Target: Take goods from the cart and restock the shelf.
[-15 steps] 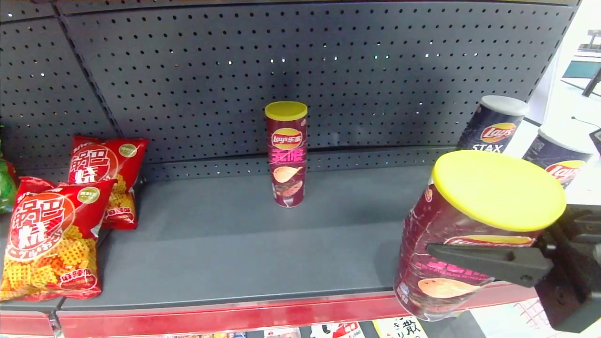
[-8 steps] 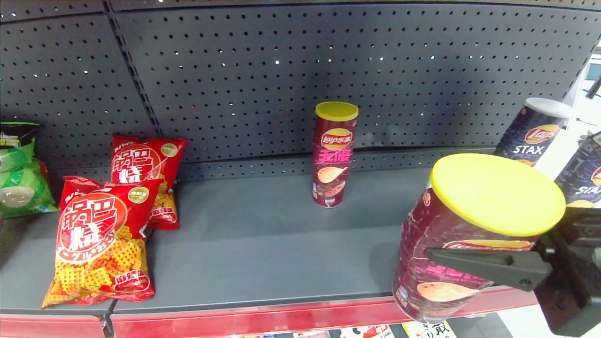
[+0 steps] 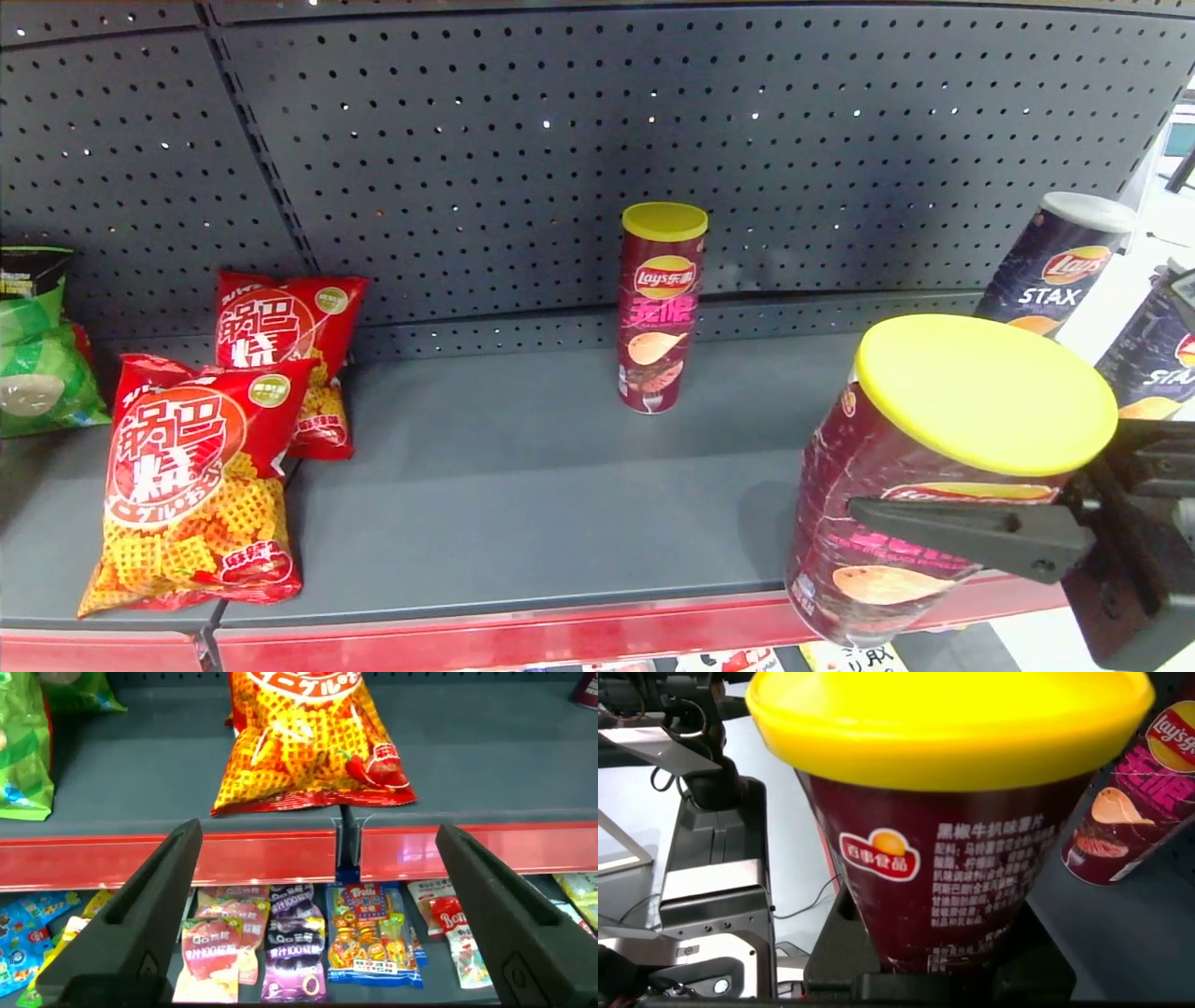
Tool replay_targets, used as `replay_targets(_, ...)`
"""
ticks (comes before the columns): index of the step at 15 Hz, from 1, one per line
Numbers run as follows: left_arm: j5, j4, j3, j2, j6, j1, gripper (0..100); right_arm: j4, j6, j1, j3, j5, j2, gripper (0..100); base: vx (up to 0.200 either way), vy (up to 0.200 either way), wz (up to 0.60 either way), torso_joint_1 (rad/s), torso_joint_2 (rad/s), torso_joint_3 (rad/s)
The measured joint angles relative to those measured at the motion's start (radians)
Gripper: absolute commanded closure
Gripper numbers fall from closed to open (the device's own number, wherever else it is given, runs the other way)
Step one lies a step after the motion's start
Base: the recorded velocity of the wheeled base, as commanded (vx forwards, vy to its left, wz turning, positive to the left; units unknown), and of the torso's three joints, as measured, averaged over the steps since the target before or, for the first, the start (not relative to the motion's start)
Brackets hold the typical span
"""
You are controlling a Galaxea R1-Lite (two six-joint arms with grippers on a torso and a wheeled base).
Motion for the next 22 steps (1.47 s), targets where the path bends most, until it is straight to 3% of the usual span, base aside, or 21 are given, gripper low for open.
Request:
replay_targets(12,0.000,0.000,0.000,0.000,0.001,0.000,0,-0.001,0.001,-0.003,0.020,-0.003,-0.013,100,0.000,0.000,0.00,0.000,0.00,0.000)
replay_targets(16,0.000,0.000,0.000,0.000,0.001,-0.001,0,-0.002,0.001,-0.003,0.041,-0.003,-0.021,100,0.000,-0.200,0.00,-0.004,0.00,0.004)
replay_targets(22,0.000,0.001,0.000,0.000,0.000,-0.001,0,-0.001,0.001,-0.003,0.050,-0.003,-0.030,100,0.000,0.000,0.00,0.000,0.00,0.000)
